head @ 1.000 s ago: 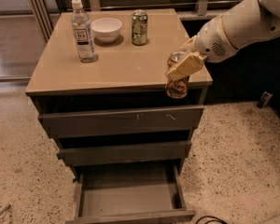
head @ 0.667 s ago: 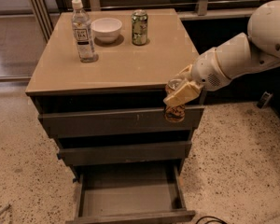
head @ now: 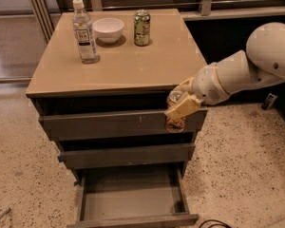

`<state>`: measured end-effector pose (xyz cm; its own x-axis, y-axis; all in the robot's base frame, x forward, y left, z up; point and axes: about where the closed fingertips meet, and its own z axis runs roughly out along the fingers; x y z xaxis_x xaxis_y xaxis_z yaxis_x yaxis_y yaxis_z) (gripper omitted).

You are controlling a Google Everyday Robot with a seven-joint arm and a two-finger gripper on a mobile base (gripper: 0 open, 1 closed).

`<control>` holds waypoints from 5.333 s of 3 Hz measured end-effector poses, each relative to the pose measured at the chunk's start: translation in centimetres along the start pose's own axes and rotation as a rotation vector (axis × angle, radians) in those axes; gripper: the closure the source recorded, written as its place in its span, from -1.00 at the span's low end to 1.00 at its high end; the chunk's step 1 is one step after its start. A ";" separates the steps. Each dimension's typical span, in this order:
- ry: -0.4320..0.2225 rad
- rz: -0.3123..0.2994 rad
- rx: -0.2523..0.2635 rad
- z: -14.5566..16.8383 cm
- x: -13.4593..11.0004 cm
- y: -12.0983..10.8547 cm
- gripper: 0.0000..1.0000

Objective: Place orange can into bottom drawer

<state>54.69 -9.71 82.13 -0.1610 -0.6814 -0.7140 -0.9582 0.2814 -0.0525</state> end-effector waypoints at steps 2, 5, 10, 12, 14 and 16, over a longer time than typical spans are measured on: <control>-0.045 -0.046 -0.067 9.1 8.1 2.3 1.00; 0.034 -0.105 -0.096 14.2 12.7 3.3 1.00; -0.050 -0.091 -0.137 28.6 28.8 5.0 1.00; -0.084 -0.128 -0.175 36.6 33.7 4.9 1.00; -0.089 -0.113 -0.211 42.1 37.0 5.3 1.00; -0.070 -0.129 -0.243 45.1 38.7 5.4 1.00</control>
Offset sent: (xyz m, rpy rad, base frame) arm -0.0179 0.0135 -0.2098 0.0528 -0.0071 0.1462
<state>53.95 -4.12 22.70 -0.0252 -0.6504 -0.7592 -0.9997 0.0192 0.0168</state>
